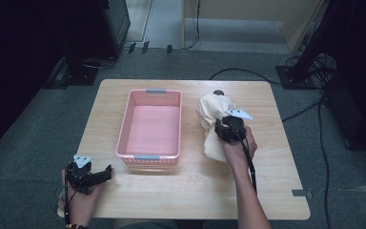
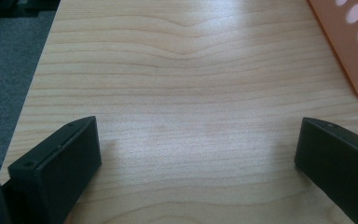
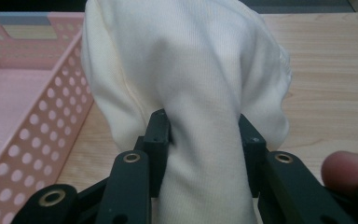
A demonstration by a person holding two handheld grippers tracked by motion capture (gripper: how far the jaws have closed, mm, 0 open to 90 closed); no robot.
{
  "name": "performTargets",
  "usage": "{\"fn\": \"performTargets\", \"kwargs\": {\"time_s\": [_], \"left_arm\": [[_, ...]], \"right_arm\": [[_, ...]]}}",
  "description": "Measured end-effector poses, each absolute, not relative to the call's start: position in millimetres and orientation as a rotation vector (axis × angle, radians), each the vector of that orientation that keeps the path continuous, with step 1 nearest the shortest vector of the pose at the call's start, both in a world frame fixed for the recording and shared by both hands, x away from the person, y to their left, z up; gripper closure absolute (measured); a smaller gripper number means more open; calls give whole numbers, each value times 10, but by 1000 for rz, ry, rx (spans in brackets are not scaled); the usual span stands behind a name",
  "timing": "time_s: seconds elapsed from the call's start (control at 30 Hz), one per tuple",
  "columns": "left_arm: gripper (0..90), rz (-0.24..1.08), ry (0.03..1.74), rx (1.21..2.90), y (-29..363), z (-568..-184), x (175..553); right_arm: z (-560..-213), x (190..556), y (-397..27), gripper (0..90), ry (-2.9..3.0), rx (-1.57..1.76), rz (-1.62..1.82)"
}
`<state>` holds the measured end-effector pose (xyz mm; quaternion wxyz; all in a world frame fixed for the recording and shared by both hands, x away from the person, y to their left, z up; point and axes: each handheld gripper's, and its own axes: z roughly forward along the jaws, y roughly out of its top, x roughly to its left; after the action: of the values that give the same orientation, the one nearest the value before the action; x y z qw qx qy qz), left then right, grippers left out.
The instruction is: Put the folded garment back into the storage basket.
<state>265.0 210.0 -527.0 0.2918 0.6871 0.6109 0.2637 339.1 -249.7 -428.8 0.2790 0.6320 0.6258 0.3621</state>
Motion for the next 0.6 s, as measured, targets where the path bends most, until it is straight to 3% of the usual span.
{"fn": "performTargets", "kwargs": {"time_s": [0.6], "left_arm": [[4,702,1627,1832,2099,-5269,2650]], "right_arm": [[-3921,3501,-2092,658,1722,1613,987]]}}
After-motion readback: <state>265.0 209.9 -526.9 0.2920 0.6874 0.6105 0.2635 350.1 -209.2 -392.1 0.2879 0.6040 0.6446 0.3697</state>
